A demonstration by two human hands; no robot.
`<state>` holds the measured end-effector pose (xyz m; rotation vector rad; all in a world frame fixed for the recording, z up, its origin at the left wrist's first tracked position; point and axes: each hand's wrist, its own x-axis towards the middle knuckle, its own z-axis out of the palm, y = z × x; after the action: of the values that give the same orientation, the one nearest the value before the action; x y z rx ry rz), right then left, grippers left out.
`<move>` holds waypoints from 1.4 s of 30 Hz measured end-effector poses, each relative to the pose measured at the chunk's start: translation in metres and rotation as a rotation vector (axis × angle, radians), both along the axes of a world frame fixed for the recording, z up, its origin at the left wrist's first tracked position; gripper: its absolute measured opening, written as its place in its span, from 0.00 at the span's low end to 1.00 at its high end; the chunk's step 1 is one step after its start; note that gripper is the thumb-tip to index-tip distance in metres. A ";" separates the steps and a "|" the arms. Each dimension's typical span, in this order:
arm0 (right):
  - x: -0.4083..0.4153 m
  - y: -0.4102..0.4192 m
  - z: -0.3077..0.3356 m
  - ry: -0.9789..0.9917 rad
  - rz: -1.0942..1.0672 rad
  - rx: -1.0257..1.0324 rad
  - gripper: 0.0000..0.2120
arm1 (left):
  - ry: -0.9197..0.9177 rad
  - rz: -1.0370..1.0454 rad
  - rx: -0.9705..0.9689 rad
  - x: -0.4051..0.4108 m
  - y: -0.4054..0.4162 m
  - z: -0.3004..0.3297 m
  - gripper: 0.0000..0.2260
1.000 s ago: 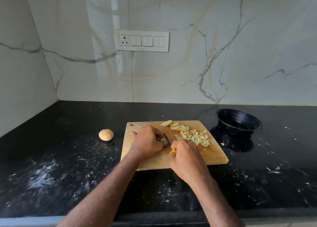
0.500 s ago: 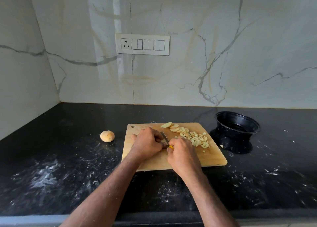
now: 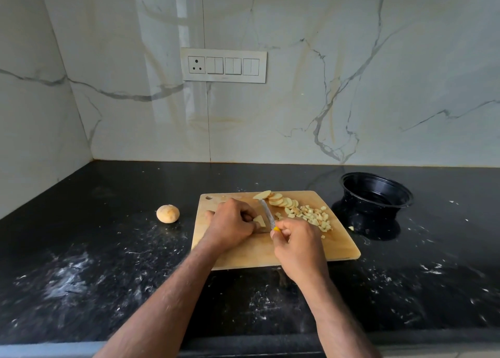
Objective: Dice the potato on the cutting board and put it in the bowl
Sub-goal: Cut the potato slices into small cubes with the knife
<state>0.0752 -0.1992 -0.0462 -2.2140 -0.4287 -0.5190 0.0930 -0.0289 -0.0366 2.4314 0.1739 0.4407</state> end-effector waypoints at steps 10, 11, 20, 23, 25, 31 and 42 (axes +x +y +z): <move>-0.010 0.005 -0.001 -0.084 0.023 -0.179 0.09 | -0.016 0.074 -0.018 0.003 -0.002 -0.004 0.08; -0.011 0.005 0.000 -0.081 0.023 -0.189 0.10 | -0.013 0.078 -0.017 0.003 -0.003 -0.004 0.08; -0.012 0.011 0.006 -0.041 0.026 -0.327 0.09 | -0.001 0.080 -0.024 0.003 -0.003 -0.002 0.03; -0.007 0.012 0.009 -0.011 0.038 -0.342 0.05 | -0.003 0.065 -0.014 0.003 -0.003 -0.002 0.03; -0.003 0.014 0.010 -0.004 0.039 -0.360 0.04 | -0.001 0.055 -0.012 0.003 -0.002 -0.003 0.03; 0.012 0.023 0.014 0.033 0.010 -0.333 0.02 | 0.015 0.048 -0.005 -0.002 -0.006 0.001 0.02; 0.002 0.003 -0.004 -0.052 0.031 -0.155 0.03 | 0.021 0.041 -0.077 -0.007 -0.004 0.006 0.12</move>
<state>0.0771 -0.1962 -0.0498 -2.3422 -0.5453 -0.5435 0.0858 -0.0333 -0.0304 2.3611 0.2459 0.4192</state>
